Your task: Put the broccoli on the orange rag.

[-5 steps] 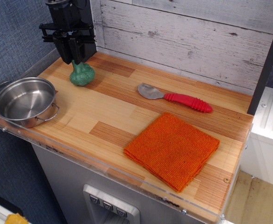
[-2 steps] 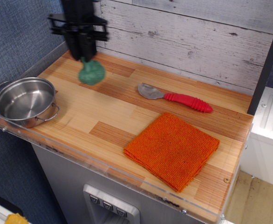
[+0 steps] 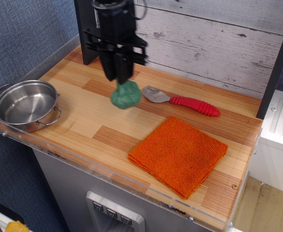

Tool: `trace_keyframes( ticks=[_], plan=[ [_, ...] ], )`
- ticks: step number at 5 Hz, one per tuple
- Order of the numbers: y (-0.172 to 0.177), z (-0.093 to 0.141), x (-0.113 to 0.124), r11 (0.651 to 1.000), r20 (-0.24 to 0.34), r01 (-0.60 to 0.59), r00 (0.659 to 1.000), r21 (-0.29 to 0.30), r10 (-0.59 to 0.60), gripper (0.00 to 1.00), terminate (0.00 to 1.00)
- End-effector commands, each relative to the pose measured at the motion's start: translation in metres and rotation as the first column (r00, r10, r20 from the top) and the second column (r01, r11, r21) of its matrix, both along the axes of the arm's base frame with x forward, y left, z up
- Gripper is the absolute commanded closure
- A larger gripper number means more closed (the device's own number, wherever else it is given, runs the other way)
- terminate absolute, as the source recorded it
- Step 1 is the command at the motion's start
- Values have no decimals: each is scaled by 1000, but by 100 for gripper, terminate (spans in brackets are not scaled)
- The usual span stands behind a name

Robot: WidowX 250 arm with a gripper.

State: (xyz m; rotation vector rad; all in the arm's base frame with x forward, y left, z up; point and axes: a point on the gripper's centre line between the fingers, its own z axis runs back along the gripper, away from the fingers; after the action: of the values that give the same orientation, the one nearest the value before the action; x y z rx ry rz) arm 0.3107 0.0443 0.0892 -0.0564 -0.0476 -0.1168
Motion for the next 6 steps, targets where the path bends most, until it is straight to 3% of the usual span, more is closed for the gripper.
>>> trace_keyframes(
  ticks=[1, 3, 6],
  plan=[
    [-52, 18, -23, 987, 57, 163, 985, -5, -162, 100, 0],
    [-95, 3, -48, 969, 20, 247, 969, 20, -247, 100, 0],
    [-111, -17, -68, 960, -10, 279, 960, 23, -279, 100, 0]
  ],
)
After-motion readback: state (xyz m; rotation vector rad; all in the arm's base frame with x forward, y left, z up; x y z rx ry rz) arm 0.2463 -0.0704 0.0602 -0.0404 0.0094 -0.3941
